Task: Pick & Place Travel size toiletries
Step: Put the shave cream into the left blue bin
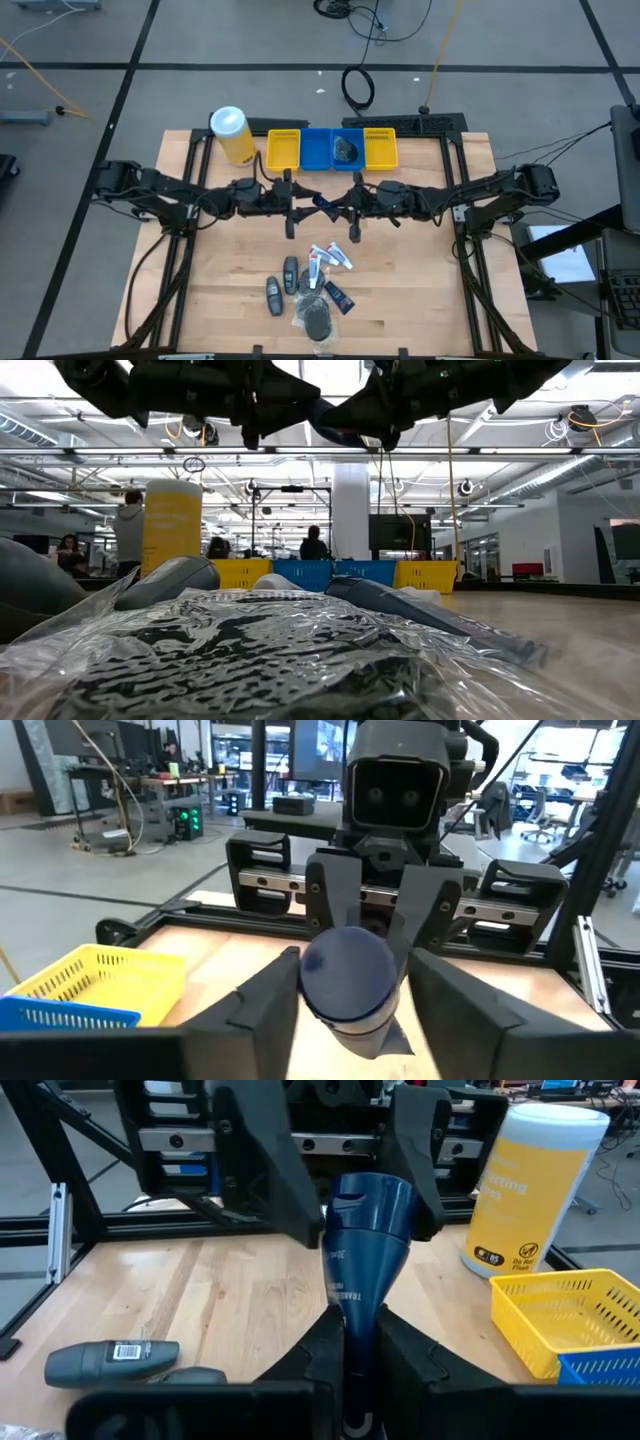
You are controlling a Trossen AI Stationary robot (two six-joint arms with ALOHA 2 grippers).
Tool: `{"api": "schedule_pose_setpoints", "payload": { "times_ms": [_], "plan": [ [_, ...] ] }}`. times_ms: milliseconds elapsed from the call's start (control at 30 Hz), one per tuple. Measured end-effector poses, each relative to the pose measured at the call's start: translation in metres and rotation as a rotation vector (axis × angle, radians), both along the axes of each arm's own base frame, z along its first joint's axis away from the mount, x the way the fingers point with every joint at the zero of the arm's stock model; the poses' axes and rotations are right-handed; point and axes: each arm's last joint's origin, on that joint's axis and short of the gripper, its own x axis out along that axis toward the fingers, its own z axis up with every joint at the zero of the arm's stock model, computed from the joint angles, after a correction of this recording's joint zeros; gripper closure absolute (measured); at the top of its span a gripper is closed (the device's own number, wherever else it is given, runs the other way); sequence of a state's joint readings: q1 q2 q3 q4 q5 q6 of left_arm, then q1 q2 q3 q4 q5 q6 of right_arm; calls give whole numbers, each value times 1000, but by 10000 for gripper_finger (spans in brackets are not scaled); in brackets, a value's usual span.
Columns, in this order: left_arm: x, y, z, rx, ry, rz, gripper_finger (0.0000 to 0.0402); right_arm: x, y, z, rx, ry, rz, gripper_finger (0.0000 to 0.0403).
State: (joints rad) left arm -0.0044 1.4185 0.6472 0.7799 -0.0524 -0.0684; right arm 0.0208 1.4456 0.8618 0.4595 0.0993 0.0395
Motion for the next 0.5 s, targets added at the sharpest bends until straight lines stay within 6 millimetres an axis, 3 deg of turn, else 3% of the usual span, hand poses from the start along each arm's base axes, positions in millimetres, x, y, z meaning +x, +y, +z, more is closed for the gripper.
{"api": "schedule_pose_setpoints", "payload": {
  "times_ms": [133,500],
  "plan": [
    [0,4,0,-31,-1,-38,294,0,0,0,-1,2,-2,372],
    [0,10,-1,-47,6,-64,294,0,0,0,-10,3,-1,369]
  ]
}}
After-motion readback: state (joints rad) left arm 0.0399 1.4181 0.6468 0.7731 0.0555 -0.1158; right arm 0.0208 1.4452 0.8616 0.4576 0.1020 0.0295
